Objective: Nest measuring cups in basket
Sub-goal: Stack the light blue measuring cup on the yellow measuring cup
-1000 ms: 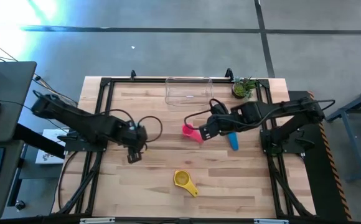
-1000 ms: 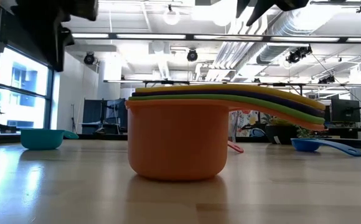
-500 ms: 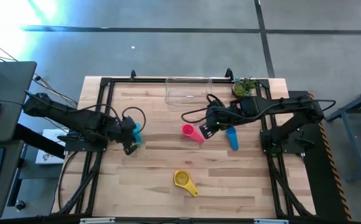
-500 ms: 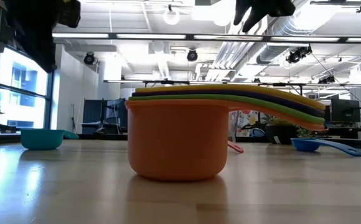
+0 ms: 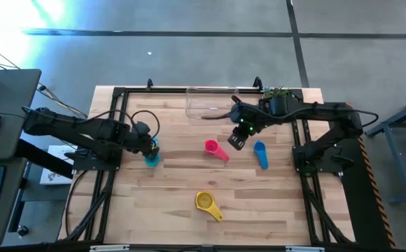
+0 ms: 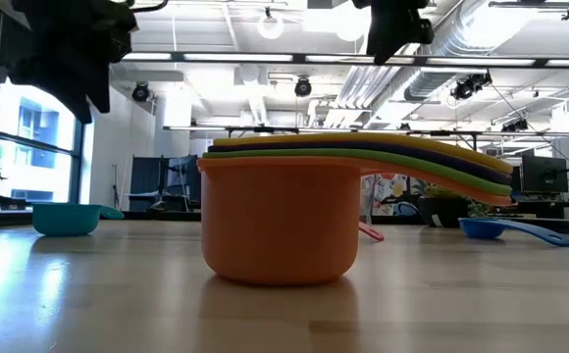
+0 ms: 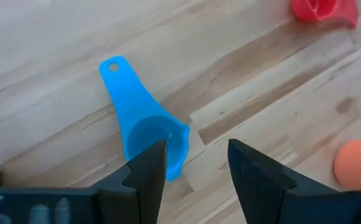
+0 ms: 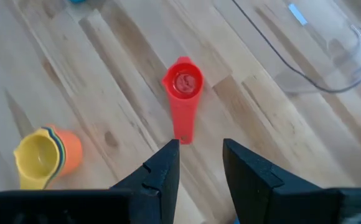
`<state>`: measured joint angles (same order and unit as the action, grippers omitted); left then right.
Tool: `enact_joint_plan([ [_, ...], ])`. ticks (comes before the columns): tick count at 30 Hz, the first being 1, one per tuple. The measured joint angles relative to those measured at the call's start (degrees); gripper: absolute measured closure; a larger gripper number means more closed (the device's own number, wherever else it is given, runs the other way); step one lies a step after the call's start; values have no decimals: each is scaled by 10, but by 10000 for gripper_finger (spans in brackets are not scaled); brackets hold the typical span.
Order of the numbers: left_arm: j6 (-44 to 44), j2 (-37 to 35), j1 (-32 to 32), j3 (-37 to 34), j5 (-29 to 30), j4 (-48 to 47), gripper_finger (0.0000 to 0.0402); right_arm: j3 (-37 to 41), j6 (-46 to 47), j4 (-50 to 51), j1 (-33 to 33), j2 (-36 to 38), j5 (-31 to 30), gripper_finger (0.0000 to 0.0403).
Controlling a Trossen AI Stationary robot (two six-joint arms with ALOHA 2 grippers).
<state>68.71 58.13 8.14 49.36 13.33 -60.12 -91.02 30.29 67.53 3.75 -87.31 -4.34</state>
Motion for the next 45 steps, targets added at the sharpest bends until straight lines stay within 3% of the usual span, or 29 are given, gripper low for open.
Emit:
enact_joint_plan([
  [4, 4, 5, -6, 0, -10, -13, 241, 0, -51, 0, 28, 0, 28, 288],
  [10, 83, 11, -10, -38, -12, -38, 241, 0, -111, 2, 58, 0, 66, 287],
  [20, 152, 11, -10, -149, -52, 62, 241, 0, -158, 9, 79, 0, 68, 288],
  [37, 183, 11, -10, -238, -68, 178, 241, 0, -159, 9, 79, 0, 68, 288],
  [41, 193, 11, -10, -244, -71, 178, 258, 0, -158, 9, 79, 0, 68, 288],
  [45, 192, 11, -10, -244, -70, 180, 301, 0, -155, 9, 79, 0, 67, 288],
])
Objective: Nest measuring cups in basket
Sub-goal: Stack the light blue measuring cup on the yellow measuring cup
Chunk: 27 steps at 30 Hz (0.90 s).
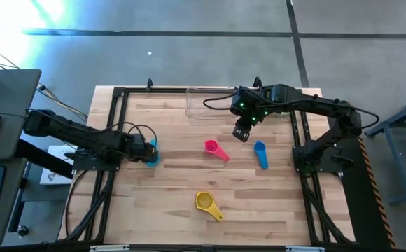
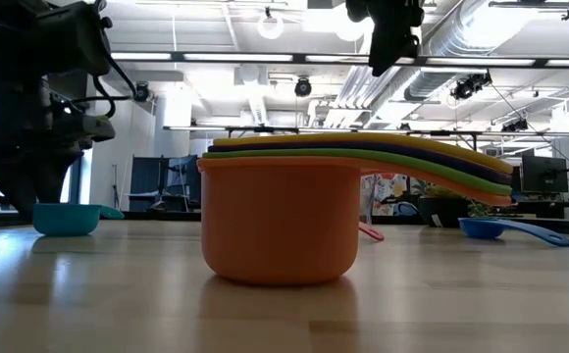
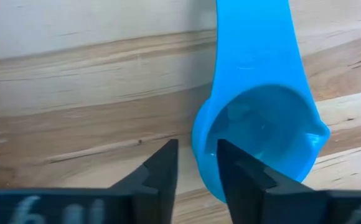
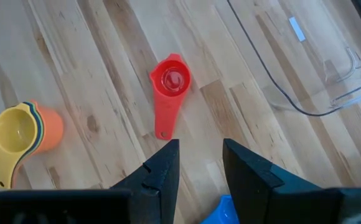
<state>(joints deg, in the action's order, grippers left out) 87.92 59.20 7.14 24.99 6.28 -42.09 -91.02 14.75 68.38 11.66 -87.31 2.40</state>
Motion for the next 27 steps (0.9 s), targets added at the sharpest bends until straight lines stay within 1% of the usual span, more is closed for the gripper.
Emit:
enact_joint_plan([
  [5, -23, 0, 0, 0, 0, 1, 360, 0, 4, 0, 0, 0, -2, 288],
  [9, -50, 0, 0, 0, -1, 3, 393, 0, 14, 0, 0, 0, -4, 288],
  [15, -113, 0, 0, 0, -16, 29, 387, 0, 48, 0, 0, 0, -4, 288],
  [19, -176, 0, 0, 9, -39, 48, 395, 0, 92, 0, -1, 0, 10, 288],
  [24, -272, 0, 0, 53, -46, 47, 394, 0, 145, 0, -1, 0, 53, 288],
  [27, -346, 0, 0, 92, -46, 47, 392, 0, 175, 0, -4, 0, 56, 288],
])
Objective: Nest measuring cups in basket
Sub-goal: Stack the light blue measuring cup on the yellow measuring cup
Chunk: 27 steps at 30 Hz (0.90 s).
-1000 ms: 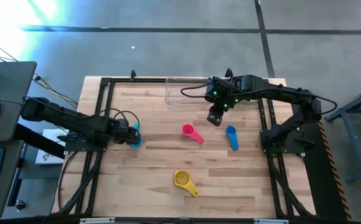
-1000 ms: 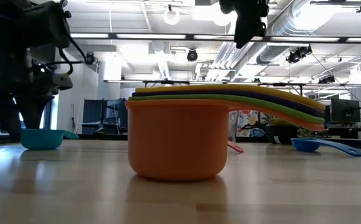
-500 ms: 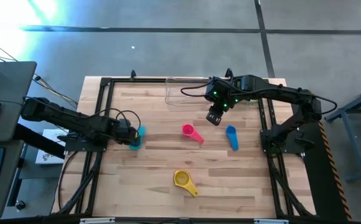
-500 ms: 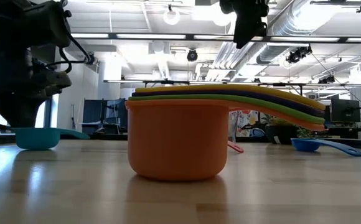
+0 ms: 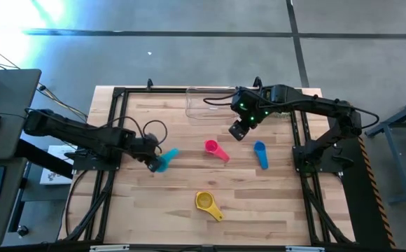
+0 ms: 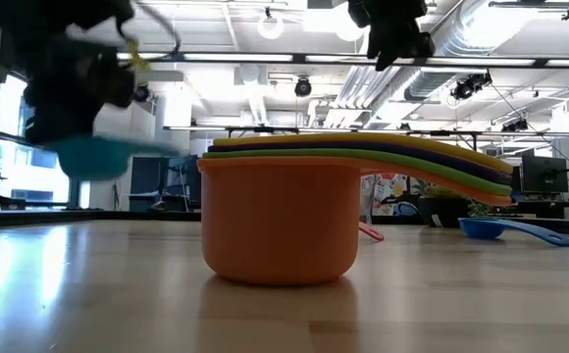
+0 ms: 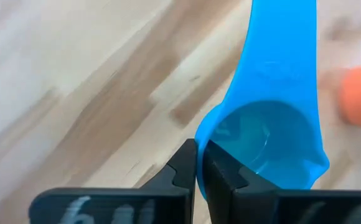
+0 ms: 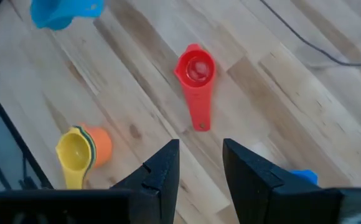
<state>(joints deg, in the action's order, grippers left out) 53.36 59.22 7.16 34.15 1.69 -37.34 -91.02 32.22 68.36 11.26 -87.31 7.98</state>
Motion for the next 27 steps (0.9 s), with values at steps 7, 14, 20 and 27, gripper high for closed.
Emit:
enact_joint_plan([
  [7, -174, 0, 1, 98, 1, 1, 393, 0, 44, -1, -2, 0, -40, 288],
  [14, -329, 2, 1, 175, 3, 18, 393, 0, 112, -20, -1, 0, -109, 288],
  [20, -449, 35, 1, 240, 4, 19, 394, 0, 162, -52, 0, 0, -138, 288],
  [27, -559, 118, 22, 324, 4, 19, 394, 0, 206, -69, 0, 0, -159, 288],
])
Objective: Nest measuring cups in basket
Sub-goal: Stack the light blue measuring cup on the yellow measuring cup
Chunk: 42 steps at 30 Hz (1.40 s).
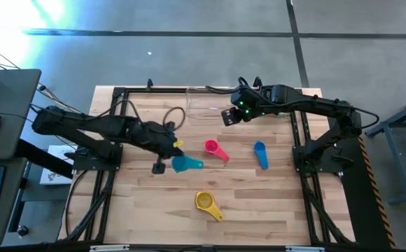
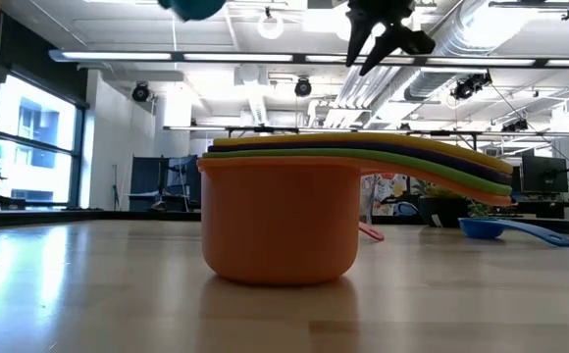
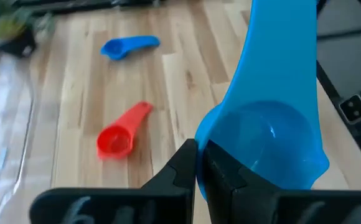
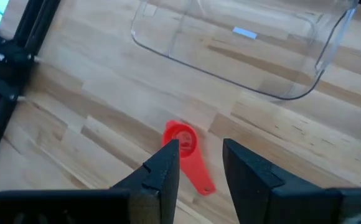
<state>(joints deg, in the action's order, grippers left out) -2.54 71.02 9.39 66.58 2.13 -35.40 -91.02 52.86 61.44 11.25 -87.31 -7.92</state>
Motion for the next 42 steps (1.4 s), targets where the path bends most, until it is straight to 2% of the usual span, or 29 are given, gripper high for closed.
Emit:
enact_joint_plan([
  [14, -213, 190, 61, 127, -34, -3, 394, 0, 31, 1, 0, 0, -5, 288],
  [21, -271, 263, 74, 171, -44, -2, 394, 0, 33, 1, 0, 0, -5, 288],
  [30, -258, 345, 77, 227, -66, -1, 394, 0, 33, 2, 0, 0, -5, 288],
  [42, -228, 400, 87, 230, -78, -5, 394, 0, 33, 7, 0, 0, -9, 288],
])
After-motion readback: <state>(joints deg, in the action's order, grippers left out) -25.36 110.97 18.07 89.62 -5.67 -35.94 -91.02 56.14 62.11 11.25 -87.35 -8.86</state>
